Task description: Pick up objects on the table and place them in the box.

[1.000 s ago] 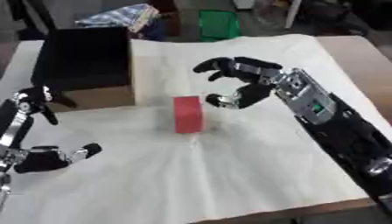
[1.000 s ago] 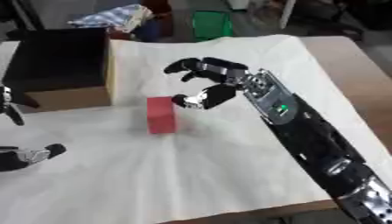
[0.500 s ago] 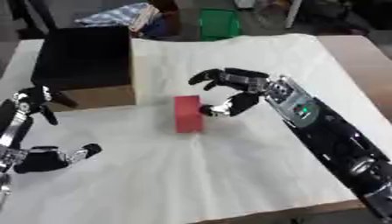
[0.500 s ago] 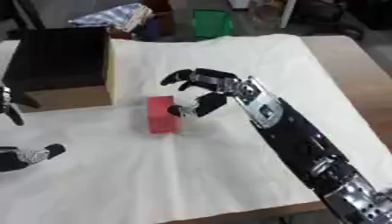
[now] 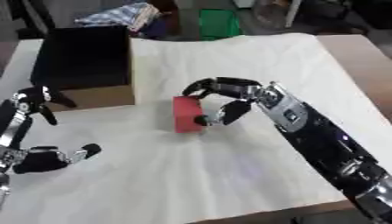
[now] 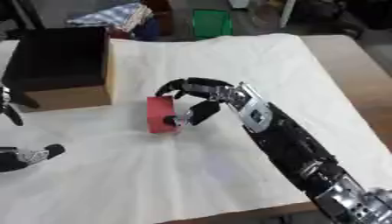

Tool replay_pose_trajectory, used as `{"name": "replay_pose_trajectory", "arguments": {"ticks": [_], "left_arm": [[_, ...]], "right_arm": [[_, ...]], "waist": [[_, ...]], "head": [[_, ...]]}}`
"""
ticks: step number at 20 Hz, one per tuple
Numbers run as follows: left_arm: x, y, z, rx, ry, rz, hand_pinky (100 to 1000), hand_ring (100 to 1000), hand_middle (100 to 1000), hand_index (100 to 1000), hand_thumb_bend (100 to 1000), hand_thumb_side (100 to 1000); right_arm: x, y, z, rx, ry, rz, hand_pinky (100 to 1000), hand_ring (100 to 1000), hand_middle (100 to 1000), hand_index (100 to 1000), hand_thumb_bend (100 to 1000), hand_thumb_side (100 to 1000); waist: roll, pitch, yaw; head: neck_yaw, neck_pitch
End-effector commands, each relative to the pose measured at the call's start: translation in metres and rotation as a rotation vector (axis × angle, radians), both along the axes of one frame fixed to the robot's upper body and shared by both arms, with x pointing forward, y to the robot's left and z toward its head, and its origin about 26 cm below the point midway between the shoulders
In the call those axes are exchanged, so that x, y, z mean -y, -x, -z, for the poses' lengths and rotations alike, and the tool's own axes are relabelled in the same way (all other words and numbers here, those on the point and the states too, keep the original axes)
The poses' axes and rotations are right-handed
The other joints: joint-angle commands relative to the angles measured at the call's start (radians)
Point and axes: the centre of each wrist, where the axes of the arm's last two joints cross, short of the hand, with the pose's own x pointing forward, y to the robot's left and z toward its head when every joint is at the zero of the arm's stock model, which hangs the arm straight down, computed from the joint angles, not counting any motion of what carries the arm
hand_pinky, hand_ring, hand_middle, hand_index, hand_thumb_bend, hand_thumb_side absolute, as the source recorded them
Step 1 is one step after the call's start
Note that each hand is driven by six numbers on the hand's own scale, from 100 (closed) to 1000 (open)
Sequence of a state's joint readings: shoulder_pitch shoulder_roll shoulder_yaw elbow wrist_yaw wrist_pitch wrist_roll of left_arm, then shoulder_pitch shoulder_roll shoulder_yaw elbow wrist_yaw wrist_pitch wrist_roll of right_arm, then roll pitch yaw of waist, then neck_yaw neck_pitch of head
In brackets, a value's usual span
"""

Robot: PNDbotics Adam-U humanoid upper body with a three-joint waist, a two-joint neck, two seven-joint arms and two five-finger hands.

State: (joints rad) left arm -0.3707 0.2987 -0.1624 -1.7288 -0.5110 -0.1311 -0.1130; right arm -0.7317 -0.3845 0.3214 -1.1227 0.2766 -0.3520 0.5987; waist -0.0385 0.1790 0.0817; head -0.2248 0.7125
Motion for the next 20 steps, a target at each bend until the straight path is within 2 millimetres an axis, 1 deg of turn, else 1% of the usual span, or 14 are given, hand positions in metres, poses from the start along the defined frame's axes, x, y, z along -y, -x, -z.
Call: {"name": "replay_pose_trajectory", "arguments": {"ticks": [1, 10, 14, 16, 17, 18, 19, 20], "left_arm": [[0.001, 0.000, -0.008, 0.025, -0.007, 0.009, 423, 695, 562, 630, 801, 100], [0.002, 0.000, -0.007, 0.024, -0.003, 0.010, 423, 694, 563, 630, 802, 100], [0.002, 0.000, -0.007, 0.023, 0.000, 0.013, 423, 694, 563, 630, 802, 100], [0.003, 0.000, -0.007, 0.023, 0.002, 0.013, 423, 694, 562, 630, 802, 100], [0.003, 0.000, -0.007, 0.023, 0.003, 0.013, 422, 694, 562, 630, 803, 100], [0.003, 0.000, -0.007, 0.023, 0.004, 0.013, 422, 694, 562, 630, 803, 100], [0.003, 0.000, -0.007, 0.023, 0.005, 0.013, 423, 694, 562, 630, 803, 100], [0.003, 0.000, -0.007, 0.023, 0.005, 0.014, 423, 694, 562, 630, 803, 100]], "right_arm": [[0.001, -0.004, -0.010, 0.033, 0.021, 0.001, 887, 1000, 911, 929, 335, 519], [-0.001, -0.009, -0.001, 0.040, 0.021, 0.070, 838, 999, 873, 922, 324, 506], [-0.003, -0.011, 0.001, 0.054, 0.001, 0.107, 797, 947, 829, 909, 303, 463], [-0.004, -0.012, 0.002, 0.071, -0.017, 0.132, 769, 895, 781, 900, 282, 408], [-0.004, -0.012, 0.002, 0.082, -0.029, 0.147, 749, 841, 707, 888, 260, 341], [-0.004, -0.012, 0.002, 0.095, -0.043, 0.164, 735, 802, 637, 879, 244, 292], [-0.004, -0.013, 0.001, 0.111, -0.060, 0.182, 720, 765, 584, 869, 230, 243], [-0.005, -0.013, 0.001, 0.127, -0.077, 0.198, 713, 746, 560, 864, 220, 217]], "waist": [[0.003, -0.017, 0.002], [0.005, -0.018, 0.008], [0.007, -0.018, 0.010], [0.008, -0.019, 0.011], [0.008, -0.019, 0.011], [0.008, -0.020, 0.012], [0.009, -0.020, 0.012], [0.009, -0.020, 0.013]], "head": [[-0.005, 0.006], [-0.010, 0.006], [-0.013, 0.004], [-0.015, 0.003], [-0.014, 0.003], [-0.014, 0.002], [-0.014, 0.001], [-0.015, 0.001]]}}
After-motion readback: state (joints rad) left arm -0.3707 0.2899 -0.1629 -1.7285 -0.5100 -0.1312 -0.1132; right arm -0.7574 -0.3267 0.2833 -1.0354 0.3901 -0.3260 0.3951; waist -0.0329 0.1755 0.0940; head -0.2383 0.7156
